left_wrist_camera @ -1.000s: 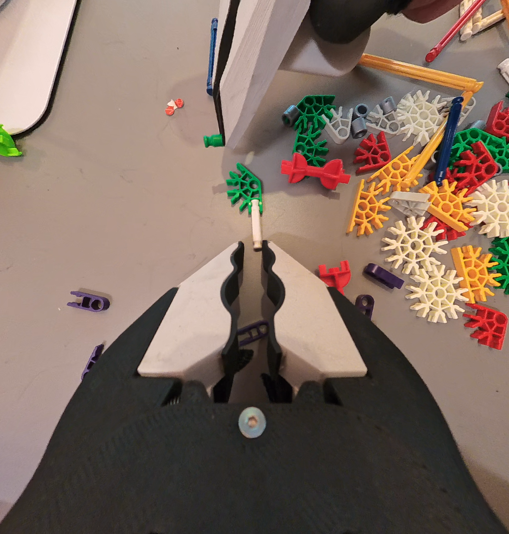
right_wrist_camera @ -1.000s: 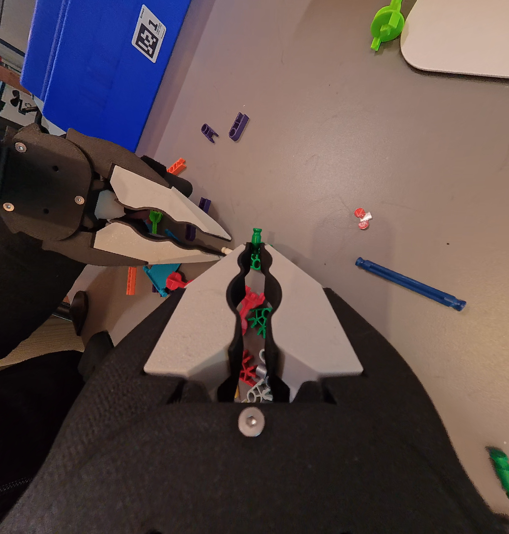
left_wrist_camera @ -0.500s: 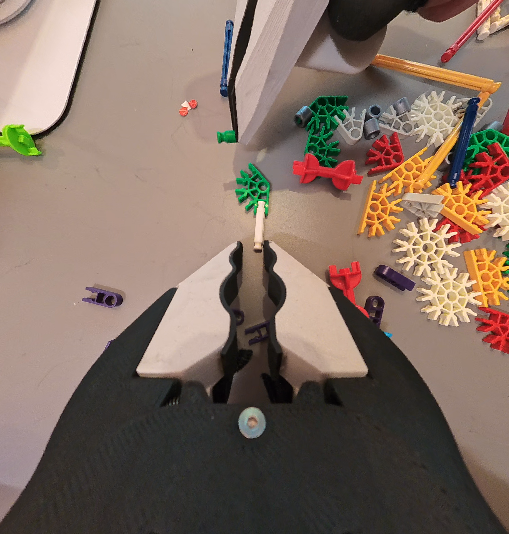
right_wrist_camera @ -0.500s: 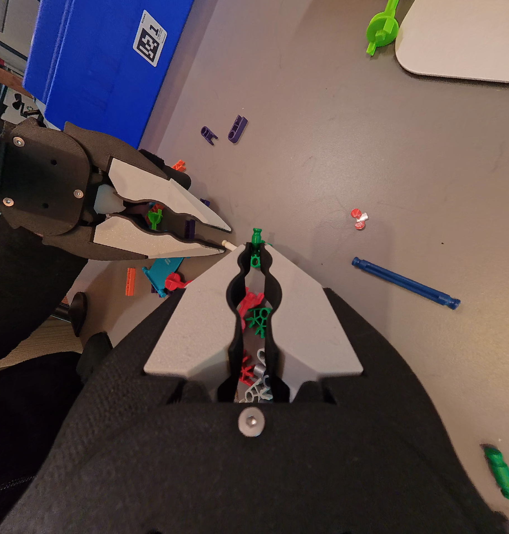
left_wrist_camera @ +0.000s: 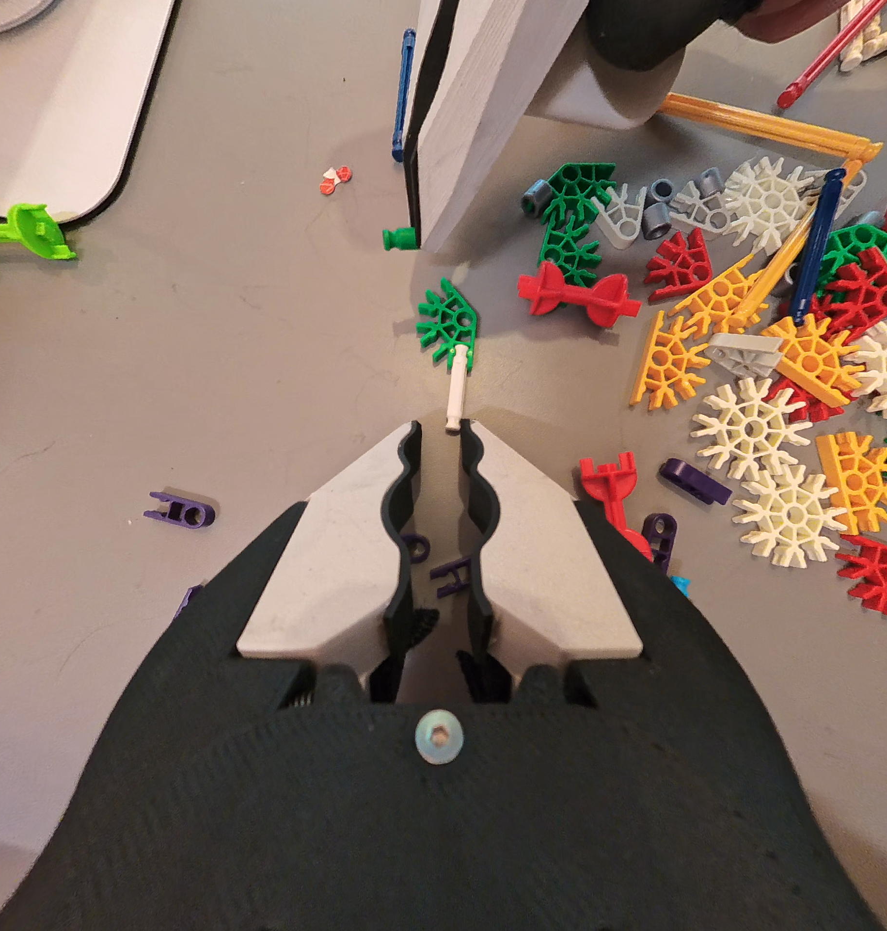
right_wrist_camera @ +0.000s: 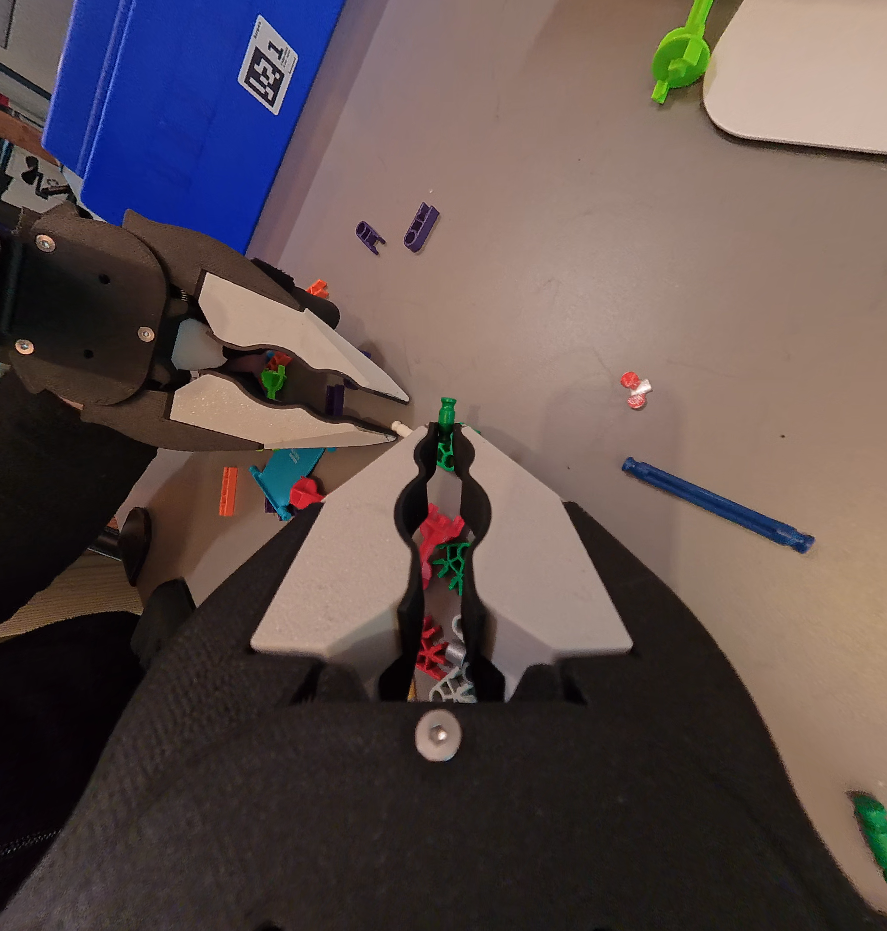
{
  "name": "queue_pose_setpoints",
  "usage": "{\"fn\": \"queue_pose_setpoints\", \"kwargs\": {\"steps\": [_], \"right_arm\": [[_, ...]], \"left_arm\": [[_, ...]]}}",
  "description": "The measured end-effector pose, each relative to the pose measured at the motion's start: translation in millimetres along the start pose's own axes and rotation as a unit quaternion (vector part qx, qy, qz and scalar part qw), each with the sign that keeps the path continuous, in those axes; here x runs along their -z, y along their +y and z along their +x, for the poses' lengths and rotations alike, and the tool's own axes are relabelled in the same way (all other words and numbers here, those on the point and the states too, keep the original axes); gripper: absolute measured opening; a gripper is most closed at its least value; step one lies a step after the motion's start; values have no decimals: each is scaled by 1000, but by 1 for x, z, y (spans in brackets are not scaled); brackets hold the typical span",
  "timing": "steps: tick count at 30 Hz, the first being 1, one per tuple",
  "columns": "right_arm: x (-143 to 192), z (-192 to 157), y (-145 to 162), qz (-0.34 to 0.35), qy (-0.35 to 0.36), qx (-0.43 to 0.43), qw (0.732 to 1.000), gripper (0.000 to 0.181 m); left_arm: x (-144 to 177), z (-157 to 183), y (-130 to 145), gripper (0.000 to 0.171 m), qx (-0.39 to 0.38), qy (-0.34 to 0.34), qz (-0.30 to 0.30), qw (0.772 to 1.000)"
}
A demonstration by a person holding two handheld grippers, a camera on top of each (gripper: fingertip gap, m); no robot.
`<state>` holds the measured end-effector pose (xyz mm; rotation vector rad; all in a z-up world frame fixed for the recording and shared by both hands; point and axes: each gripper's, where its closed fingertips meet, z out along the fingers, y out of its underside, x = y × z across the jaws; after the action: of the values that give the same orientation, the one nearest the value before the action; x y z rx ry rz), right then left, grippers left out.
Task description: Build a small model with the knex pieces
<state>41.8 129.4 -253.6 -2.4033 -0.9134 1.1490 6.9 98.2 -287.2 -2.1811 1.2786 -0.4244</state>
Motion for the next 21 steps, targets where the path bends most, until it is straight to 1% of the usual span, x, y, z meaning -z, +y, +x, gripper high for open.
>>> {"fn": "queue_pose_setpoints", "kwargs": {"steps": [13, 21], "right_arm": [[2, 1, -2, 4, 2, 0, 1000, 3], [4, 4, -2, 5, 11, 0, 1000, 3]], "left_arm": [[0, -3, 1, 13, -3, -4, 1, 1000], [-1, -17, -2, 12, -19, -25, -7, 999]]}}
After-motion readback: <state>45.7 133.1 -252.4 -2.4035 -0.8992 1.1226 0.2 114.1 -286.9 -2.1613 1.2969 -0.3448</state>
